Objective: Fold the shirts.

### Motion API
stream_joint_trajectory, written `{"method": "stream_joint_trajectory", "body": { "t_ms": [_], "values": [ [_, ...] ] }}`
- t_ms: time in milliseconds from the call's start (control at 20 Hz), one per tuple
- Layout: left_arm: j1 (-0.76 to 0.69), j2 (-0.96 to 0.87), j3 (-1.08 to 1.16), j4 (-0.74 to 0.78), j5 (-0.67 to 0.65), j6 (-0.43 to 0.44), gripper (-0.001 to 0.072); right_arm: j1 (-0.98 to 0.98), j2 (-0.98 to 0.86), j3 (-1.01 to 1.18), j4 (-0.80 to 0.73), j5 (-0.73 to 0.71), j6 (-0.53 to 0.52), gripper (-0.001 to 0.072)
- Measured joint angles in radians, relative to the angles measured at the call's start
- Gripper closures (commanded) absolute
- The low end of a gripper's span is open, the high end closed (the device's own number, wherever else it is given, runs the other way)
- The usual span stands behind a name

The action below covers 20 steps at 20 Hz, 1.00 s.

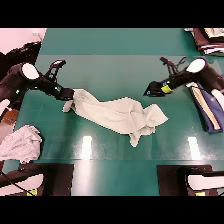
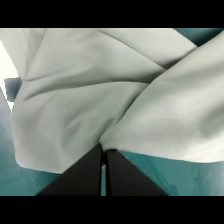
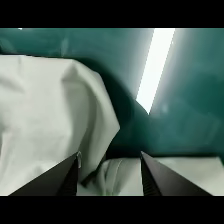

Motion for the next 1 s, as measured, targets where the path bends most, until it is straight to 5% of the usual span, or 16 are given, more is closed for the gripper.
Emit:
{"method": "stream_joint_trajectory", "body": {
  "t_ms": [450, 500, 600, 650, 1000],
  "values": [
    [0.000, -0.002, 0.000, -0.005, 0.007, 0.000, 0.0682, 0.135, -0.366, 0.359, 0.012, 0.192, 0.013, 0.0265],
    [0.000, -0.002, 0.000, -0.006, 0.007, 0.000, 0.0683, 0.148, -0.394, 0.389, 0.012, 0.211, 0.018, 0.0310],
    [0.000, -0.002, 0.000, -0.007, 0.007, 0.000, 0.0683, 0.168, -0.439, 0.442, 0.009, 0.238, 0.025, 0.0635],
    [0.000, -0.002, 0.000, -0.007, 0.007, 0.000, 0.0683, 0.175, -0.454, 0.463, 0.006, 0.243, 0.027, 0.0694],
    [0.000, 0.020, 0.000, -0.006, -0.007, 0.000, 0.0683, 0.184, -0.449, 0.630, -0.040, 0.237, 0.014, 0.0697]
  ]
}}
